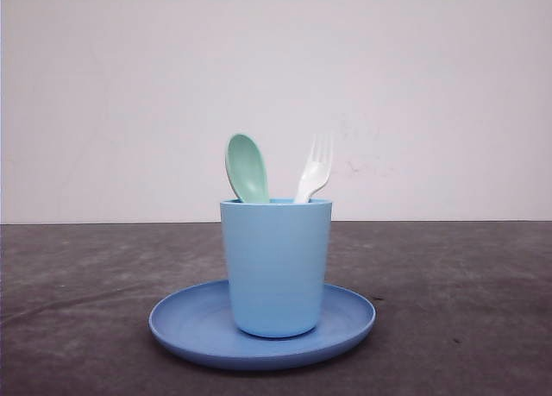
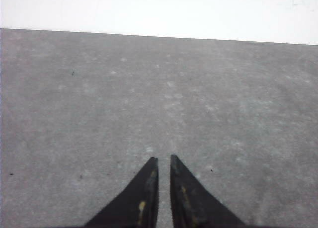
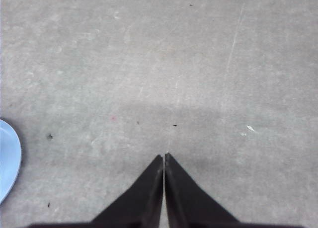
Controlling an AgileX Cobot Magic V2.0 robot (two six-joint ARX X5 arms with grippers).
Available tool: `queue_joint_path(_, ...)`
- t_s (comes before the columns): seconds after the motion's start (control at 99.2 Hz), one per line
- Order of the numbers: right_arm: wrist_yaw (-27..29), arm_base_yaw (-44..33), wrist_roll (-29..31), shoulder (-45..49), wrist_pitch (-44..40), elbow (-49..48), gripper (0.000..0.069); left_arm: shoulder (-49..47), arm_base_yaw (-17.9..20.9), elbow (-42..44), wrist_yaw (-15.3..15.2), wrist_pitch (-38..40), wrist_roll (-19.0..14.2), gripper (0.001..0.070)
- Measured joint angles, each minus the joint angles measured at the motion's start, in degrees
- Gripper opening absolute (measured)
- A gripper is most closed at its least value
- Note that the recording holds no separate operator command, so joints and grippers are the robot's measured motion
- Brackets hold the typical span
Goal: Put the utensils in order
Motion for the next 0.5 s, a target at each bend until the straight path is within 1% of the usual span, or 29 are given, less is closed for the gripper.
queue_joint_path(0.081,1.2,-0.7,-0.1,-1.9,1.6,-0.5,0.0004,0.0,0.0,0.0,0.0,0.0,0.0,0.0017)
queue_joint_path(0.182,1.2,-2.0,-0.2,-7.6,5.4,-4.2,0.0004,0.0,0.0,0.0,0.0,0.0,0.0,0.0017)
queue_joint_path(0.504,0.8,-5.5,-1.9,-29.0,20.7,-29.6,0.0004,0.0,0.0,0.0,0.0,0.0,0.0,0.0017)
